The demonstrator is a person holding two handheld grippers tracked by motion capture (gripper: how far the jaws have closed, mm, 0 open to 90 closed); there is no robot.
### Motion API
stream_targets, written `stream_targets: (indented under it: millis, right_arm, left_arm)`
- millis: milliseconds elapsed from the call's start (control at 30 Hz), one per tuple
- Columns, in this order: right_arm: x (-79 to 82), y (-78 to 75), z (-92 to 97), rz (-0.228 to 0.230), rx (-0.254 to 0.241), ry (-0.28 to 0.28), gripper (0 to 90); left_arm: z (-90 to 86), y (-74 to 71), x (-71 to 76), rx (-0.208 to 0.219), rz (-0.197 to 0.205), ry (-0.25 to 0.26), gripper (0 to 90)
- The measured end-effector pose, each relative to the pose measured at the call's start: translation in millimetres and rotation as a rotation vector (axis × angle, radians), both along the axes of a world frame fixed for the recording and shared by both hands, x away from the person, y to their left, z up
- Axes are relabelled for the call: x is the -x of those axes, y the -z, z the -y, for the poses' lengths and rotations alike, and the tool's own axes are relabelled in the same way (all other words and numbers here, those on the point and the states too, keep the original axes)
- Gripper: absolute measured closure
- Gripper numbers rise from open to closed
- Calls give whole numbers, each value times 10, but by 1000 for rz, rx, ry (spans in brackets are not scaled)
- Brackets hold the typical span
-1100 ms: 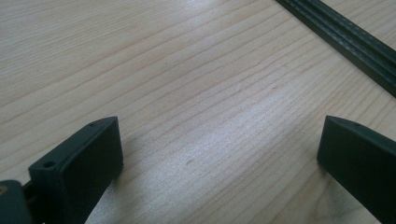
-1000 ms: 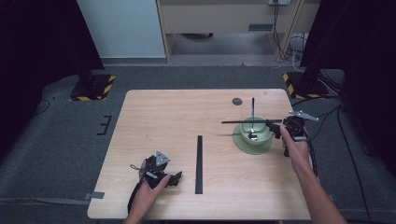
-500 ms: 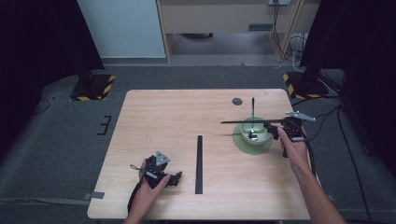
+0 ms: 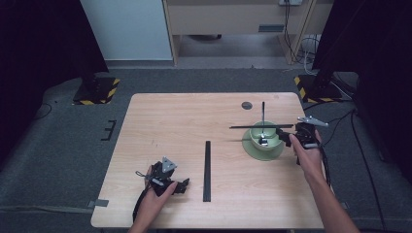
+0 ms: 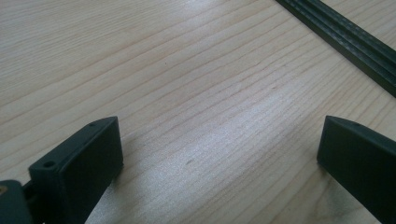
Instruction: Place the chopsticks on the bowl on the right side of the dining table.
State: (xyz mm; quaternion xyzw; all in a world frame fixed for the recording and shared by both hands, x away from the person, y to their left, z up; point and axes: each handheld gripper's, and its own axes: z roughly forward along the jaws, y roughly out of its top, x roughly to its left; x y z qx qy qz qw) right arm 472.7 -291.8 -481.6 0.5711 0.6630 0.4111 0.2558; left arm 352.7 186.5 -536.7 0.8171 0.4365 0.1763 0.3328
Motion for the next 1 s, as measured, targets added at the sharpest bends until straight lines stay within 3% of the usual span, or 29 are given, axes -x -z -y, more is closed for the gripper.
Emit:
stream_targets:
  millis: [167,433,700,1000]
  right_arm:
    - [124,-52,-27,13,53,3,92]
    - [363,-126,-14,26,87,-15,74]
    - [561,-206,-60,50,86,-36,64]
    - [744,-185,-178,61,73,-66,61]
  left_arm:
    - [0,0,0,0,0,0,0]
    - [10,1,-7,2,0,1,0]
    - [16,1,-11,4,0,0,0]
    - [24,0,-15,1,0,0,0]
